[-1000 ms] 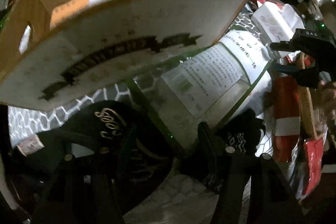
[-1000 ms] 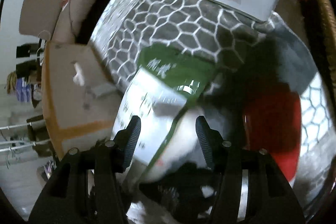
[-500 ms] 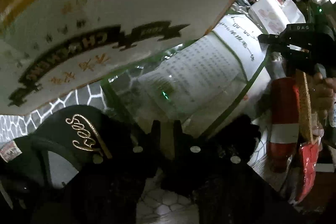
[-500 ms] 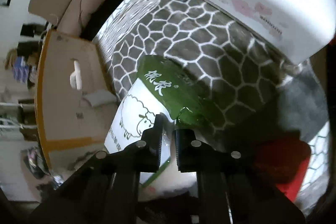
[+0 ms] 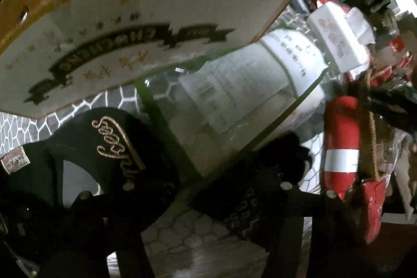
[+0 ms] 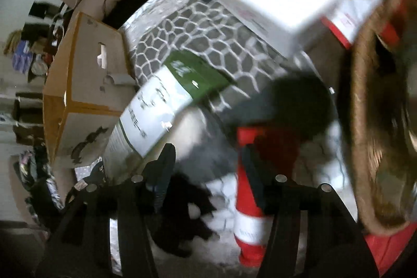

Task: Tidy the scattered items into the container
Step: 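Grasp the green-and-white sheep-print wool bag with the right gripper, then lift the wool bag and carry it over the cardboard box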

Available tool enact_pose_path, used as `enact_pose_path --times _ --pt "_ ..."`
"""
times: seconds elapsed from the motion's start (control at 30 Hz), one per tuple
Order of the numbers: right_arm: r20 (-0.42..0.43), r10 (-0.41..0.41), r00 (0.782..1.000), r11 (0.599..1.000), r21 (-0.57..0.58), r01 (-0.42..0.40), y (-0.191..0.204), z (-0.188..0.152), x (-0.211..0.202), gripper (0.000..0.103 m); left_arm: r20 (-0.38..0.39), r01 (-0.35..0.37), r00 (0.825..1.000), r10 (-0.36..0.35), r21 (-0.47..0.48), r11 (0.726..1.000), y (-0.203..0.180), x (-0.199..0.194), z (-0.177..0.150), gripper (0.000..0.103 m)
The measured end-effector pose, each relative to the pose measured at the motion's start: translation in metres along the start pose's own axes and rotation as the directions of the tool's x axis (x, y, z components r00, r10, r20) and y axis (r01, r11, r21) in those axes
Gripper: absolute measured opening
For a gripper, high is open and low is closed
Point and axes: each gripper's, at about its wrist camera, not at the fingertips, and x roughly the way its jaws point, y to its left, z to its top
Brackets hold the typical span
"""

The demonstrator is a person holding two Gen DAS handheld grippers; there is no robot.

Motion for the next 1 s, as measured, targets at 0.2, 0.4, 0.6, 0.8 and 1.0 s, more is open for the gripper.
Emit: enact_pose_path --times 0.2,0.4,0.6,0.8,1.0 --pt "0.019 0.106 0.994 0.988 0.109 -0.108 -0.018 -0.007 0.0 0.052 -0.02 -0.035 0.999 0.035 0.007 0.999 -0.003 0.018 0.008 0.061" --pt "0.017 0.126 0.992 0.979 0.157 -0.127 0.014 0.036 0.058 0.054 -0.03 -0.057 0.998 0.06 0.069 0.996 -0.013 0.034 0.016 0.062" --pt "0.014 0.052 0.999 0.976 0.21 -0.053 0.029 0.057 0.107 0.046 -0.03 -0.007 1.0 0.008 0.036 0.999 -0.012 0.036 0.016 0.036" --pt "0.133 0.015 0.991 0.999 0.036 -0.02 0.056 0.05 0.081 0.004 -0.016 0.073 0.997 -0.072 0.081 0.994 -0.032 0.02 0.008 0.01" --pt "0.182 0.067 0.981 0.998 -0.033 -0.063 0.073 0.046 0.019 0.003 0.034 0.164 0.985 -0.168 0.103 0.981 -0.05 -0.028 -0.008 0.009"
